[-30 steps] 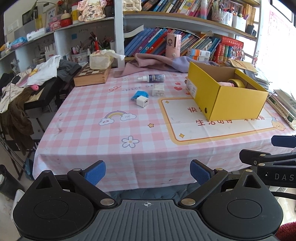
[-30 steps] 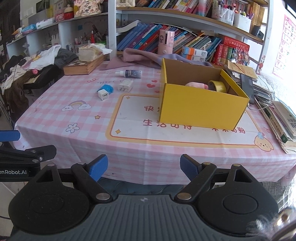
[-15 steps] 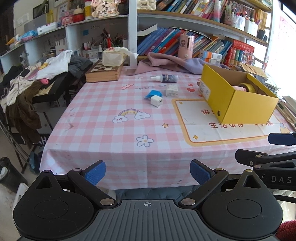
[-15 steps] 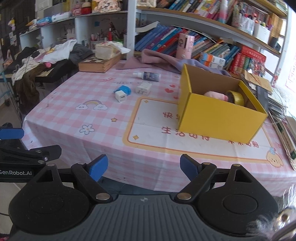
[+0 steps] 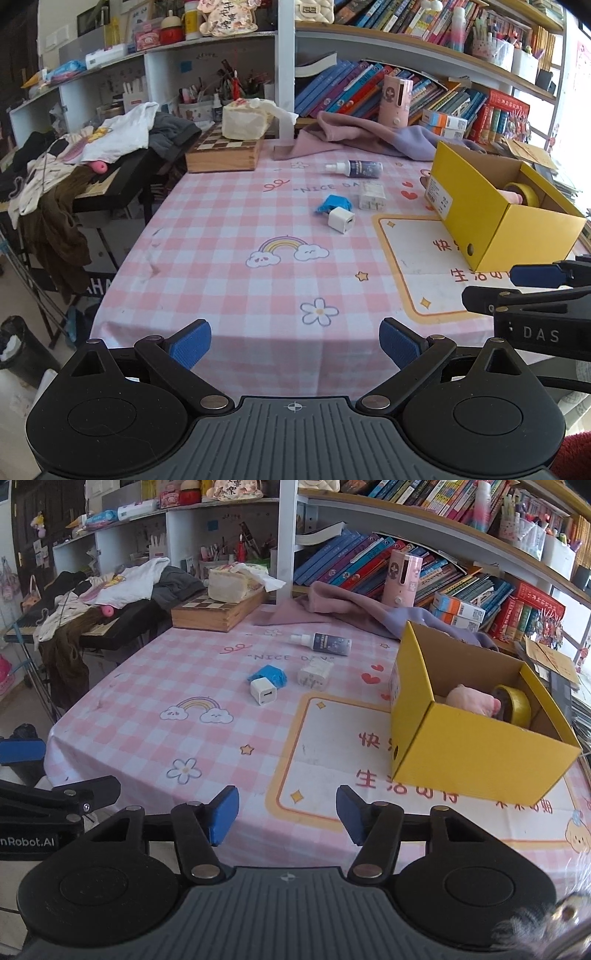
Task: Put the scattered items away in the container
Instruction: 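Move the left tool to the small white plug adapter while the right tool approaches the white charger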
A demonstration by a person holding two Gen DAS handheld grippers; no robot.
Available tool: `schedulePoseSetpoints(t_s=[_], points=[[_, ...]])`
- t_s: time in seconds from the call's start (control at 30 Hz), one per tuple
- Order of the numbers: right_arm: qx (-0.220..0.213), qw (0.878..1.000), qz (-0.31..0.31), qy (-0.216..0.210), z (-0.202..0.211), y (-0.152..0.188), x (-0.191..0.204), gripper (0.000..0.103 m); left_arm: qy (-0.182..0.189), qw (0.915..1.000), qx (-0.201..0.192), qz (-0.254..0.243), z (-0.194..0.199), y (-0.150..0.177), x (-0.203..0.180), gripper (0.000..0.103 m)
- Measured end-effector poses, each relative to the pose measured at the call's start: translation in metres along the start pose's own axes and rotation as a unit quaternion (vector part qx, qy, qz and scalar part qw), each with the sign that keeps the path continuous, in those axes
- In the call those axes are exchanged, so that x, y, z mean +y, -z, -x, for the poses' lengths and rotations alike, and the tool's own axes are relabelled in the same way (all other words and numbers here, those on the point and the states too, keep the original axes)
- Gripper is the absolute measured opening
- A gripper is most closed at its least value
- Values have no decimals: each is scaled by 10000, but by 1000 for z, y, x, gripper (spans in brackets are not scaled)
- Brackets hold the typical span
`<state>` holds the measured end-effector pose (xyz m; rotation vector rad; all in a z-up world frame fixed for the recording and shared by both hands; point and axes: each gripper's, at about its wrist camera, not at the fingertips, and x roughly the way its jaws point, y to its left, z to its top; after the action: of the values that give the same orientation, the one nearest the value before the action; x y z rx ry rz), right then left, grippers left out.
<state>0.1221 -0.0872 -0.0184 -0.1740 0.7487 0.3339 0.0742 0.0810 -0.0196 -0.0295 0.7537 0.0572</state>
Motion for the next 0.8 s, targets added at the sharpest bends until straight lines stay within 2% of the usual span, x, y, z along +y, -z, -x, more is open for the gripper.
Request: schedulePoseSetpoints(t_s=[0.47,0.8], points=[[230,9995,-220,21,-71,-49,-33,57,248,9990,196,-323,-64,-45,-17,98],[368,9990,-263,-10,-134,-94,-55,57,360,9983,388,-256,-127,-81,-25,97]])
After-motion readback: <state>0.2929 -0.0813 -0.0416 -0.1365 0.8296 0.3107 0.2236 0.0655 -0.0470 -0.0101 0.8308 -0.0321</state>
